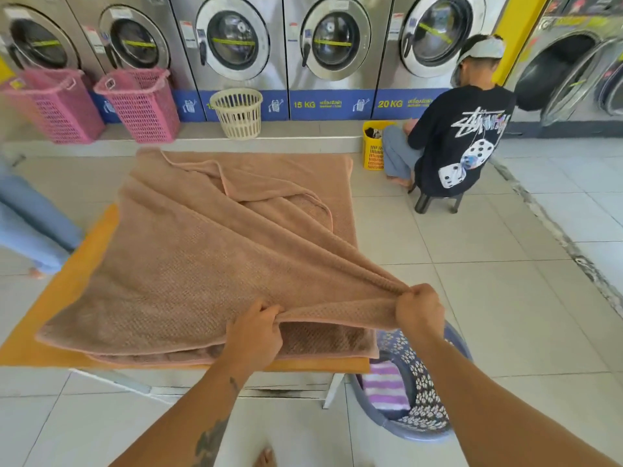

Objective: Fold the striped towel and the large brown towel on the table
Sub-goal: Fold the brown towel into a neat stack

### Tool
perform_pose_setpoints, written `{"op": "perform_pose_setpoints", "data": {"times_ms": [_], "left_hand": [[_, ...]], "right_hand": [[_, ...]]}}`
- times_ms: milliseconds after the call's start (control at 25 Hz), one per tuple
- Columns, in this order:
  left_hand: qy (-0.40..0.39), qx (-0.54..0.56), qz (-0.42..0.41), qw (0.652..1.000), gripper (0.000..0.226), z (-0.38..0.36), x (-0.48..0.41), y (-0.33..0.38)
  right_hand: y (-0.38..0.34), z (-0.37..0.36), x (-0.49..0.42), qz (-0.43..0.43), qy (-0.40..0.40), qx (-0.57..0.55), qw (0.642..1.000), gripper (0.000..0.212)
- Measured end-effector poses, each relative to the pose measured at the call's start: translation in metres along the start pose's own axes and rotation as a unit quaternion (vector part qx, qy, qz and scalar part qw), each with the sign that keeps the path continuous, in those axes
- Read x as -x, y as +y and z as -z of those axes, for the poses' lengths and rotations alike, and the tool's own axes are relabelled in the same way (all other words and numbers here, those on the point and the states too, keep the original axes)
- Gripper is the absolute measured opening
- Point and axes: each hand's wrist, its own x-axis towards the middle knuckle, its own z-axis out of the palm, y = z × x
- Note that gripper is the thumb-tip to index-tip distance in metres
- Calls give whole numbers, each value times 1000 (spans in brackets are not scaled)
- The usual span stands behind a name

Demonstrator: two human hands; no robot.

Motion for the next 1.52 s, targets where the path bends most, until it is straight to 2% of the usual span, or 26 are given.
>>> {"op": "perform_pose_setpoints", "data": {"times_ms": [80,160,240,360,480,560,640,720,840,960,1040,1200,1320,1440,1520], "left_hand": [[13,-24,-10,1000,32,-6,8,9],[-48,-28,19,998,32,-12,15,14],[-96,-26,54,994,32,-16,19,15],[-69,-6,84,994,15,-16,22,17],[-50,-15,99,994,16,-19,26,22],[-41,-79,92,992,24,-21,29,29],[-34,-134,66,988,30,-20,30,33],[-48,-135,43,989,30,-11,27,35],[-77,-91,38,992,31,8,18,41],[-51,2,37,998,15,22,5,55],[-26,52,44,997,16,28,-7,62],[-6,124,75,989,25,45,-40,60],[18,169,91,981,27,65,-83,48],[42,193,91,976,25,85,-143,29],[55,191,90,976,22,95,-189,12]], "right_hand": [[15,2,-16,-18,-91,25,995,17],[34,1,-25,-41,-226,92,969,18],[49,-7,-26,-23,-276,170,946,17],[56,-15,-26,19,-219,170,961,28],[58,-10,-28,5,-174,146,974,31],[63,-13,-28,-34,-183,185,965,34],[64,-20,-26,-65,-230,209,948,36],[51,-23,-24,-42,-264,202,942,34],[25,-18,-26,23,-231,184,955,47],[7,-11,-29,72,-192,229,952,51],[-3,-10,-35,101,-196,232,947,52],[-45,-19,-54,147,-240,173,944,46],[-89,-38,-79,163,-240,140,947,40],[-141,-63,-108,204,-228,152,940,23],[-177,-80,-127,211,-235,155,936,21]]}}
